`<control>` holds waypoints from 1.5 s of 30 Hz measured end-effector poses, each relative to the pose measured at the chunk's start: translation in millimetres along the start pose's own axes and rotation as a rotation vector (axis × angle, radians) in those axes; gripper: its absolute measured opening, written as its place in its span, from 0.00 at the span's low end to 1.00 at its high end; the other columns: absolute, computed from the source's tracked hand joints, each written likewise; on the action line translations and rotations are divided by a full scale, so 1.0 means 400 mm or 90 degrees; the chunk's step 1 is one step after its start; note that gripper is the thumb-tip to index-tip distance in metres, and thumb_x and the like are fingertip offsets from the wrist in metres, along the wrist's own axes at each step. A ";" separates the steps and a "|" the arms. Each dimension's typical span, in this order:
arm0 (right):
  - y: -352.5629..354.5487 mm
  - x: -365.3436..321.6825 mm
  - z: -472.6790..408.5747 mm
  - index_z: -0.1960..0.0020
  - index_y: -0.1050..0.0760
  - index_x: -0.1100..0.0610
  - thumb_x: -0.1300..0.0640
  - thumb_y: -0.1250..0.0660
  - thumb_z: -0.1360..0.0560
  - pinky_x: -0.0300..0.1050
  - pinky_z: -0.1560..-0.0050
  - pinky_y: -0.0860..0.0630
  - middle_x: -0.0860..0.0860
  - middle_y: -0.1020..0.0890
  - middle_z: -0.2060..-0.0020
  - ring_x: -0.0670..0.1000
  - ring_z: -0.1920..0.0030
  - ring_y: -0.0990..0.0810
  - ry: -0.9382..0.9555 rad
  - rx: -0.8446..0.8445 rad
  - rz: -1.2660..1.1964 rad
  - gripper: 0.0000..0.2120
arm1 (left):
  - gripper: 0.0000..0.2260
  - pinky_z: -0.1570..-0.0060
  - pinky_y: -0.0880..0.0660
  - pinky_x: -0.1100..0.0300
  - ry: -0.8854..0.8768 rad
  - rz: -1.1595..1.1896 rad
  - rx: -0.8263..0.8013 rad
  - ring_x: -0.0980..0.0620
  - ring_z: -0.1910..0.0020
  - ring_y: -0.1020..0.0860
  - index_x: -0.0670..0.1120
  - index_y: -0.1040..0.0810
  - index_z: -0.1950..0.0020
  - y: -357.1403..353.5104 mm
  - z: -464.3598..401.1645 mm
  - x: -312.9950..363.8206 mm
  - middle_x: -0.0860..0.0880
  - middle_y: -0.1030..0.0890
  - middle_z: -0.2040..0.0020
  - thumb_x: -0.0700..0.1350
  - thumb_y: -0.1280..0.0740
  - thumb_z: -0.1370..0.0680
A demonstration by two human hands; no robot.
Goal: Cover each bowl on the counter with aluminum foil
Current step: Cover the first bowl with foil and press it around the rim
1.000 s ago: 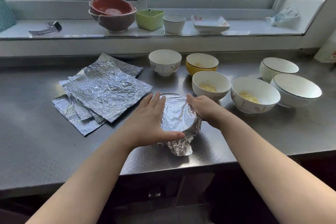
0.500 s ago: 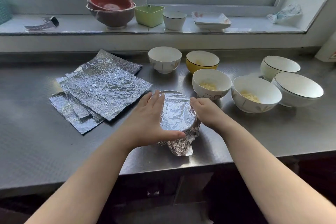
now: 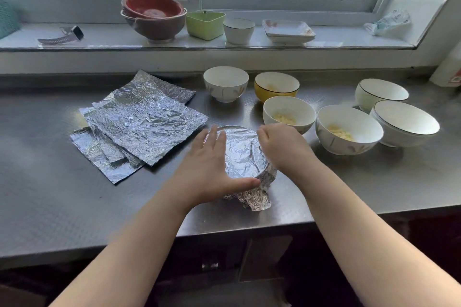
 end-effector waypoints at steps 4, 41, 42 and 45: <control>-0.036 0.007 0.001 0.43 0.25 0.60 0.60 0.47 0.17 0.45 0.55 0.34 0.57 0.19 0.43 0.59 0.41 0.22 -0.029 0.002 0.067 0.12 | 0.60 0.25 0.58 0.50 0.032 0.029 -0.012 0.49 0.22 0.65 0.47 0.61 0.20 -0.008 0.011 0.018 0.49 0.62 0.20 0.81 0.49 0.42; -0.096 0.062 0.004 0.33 0.28 0.61 0.61 0.48 0.17 0.38 0.42 0.35 0.53 0.23 0.41 0.49 0.39 0.26 -0.137 0.006 -0.380 0.17 | 0.45 0.24 0.53 0.51 -0.151 -0.162 0.015 0.53 0.21 0.55 0.59 0.53 0.21 0.004 -0.086 0.009 0.53 0.55 0.19 0.76 0.67 0.34; -0.098 0.062 0.004 0.31 0.29 0.61 0.62 0.48 0.17 0.37 0.41 0.35 0.51 0.24 0.42 0.46 0.41 0.28 -0.130 0.002 -0.405 0.17 | 0.44 0.24 0.53 0.51 -0.152 -0.160 0.016 0.53 0.21 0.54 0.59 0.53 0.21 0.003 -0.086 0.008 0.53 0.54 0.19 0.76 0.67 0.34; -0.108 0.061 0.003 0.30 0.30 0.61 0.65 0.49 0.18 0.37 0.43 0.33 0.42 0.25 0.52 0.38 0.51 0.28 -0.117 -0.004 -0.508 0.19 | 0.44 0.25 0.52 0.51 -0.156 -0.159 0.020 0.52 0.21 0.53 0.59 0.52 0.21 0.001 -0.089 0.007 0.53 0.54 0.19 0.76 0.66 0.34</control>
Point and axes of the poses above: each hand's wrist, its own z-axis away from the middle knuckle, its own y-axis out of the back of the hand, x = y × z, the point moved 4 cm from there along -z, towards the middle knuckle
